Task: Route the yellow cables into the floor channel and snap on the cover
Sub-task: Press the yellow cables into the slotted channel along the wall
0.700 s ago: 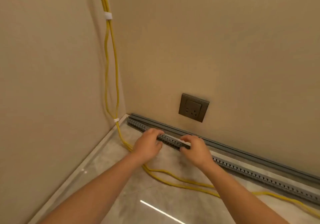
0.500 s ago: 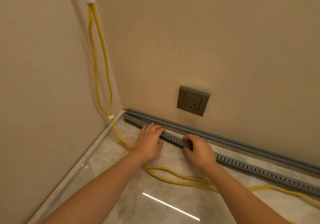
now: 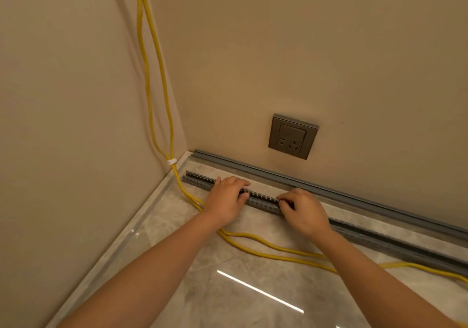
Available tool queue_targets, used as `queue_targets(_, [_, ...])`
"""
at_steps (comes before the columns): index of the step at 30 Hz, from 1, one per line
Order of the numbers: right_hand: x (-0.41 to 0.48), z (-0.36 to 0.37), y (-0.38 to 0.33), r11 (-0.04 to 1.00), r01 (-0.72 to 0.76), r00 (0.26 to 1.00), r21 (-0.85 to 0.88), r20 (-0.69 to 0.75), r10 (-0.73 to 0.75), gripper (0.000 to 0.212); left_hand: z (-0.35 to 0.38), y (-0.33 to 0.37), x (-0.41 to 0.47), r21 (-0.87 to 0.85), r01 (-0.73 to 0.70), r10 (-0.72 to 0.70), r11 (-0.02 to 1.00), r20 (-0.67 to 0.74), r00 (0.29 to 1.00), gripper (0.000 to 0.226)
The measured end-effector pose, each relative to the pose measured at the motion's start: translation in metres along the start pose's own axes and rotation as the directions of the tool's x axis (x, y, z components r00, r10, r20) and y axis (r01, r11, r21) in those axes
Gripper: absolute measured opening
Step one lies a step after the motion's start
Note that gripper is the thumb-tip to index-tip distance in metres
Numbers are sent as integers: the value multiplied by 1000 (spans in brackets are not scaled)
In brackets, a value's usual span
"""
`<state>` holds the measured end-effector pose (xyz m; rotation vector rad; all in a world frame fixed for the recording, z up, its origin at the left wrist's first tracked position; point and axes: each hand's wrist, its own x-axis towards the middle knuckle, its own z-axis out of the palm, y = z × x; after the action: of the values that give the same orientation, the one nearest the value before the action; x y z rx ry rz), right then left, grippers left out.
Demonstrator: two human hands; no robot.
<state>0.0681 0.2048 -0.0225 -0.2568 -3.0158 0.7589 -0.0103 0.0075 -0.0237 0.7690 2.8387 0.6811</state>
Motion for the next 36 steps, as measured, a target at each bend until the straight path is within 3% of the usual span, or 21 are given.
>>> queue_targets(5, [4,1,-34,1000,21,997,20,-79,-20,31,-25,-6,-18,-153,39,-82,987,-287,954,23])
queue_targets(9, [10,9,-76,972,152,981,181,-151,-125,29,-45,-24,-31,-313,133,-300,941,-582,756,11])
queue_targets(11, [16,16,-100,936,190,980,296,-117,-162,30,-49,-36,-35,-460,159,-443,874,-618,649,23])
queue_targets(13, [24,26,-124,899,197,980,392,-44,-196,32,-48,-51,-35,-511,205,-520,835,-609,599,33])
queue_targets(16, [37,46,-153,858,127,974,498,103,-204,36,-49,-68,-26,-623,251,-611,741,-470,638,51])
queue_targets(19, [47,60,-171,842,47,958,538,213,-190,42,-56,-77,-12,-754,222,-630,618,-306,714,41])
queue_targets(23, [56,73,-178,777,-78,954,624,272,-123,42,-57,-86,-8,-738,259,-592,623,-228,773,11])
queue_targets(27, [51,76,-172,667,-224,923,711,374,-89,26,-57,-80,-15,-763,258,-499,593,-96,861,21])
queue_targets(31, [34,66,-161,536,-406,858,740,511,-55,39,-49,-64,-19,-763,242,-402,600,-26,915,23])
queue_targets(36, [17,63,-142,648,-321,888,691,458,-48,40,-43,-49,-22,-735,244,-375,633,-15,927,19])
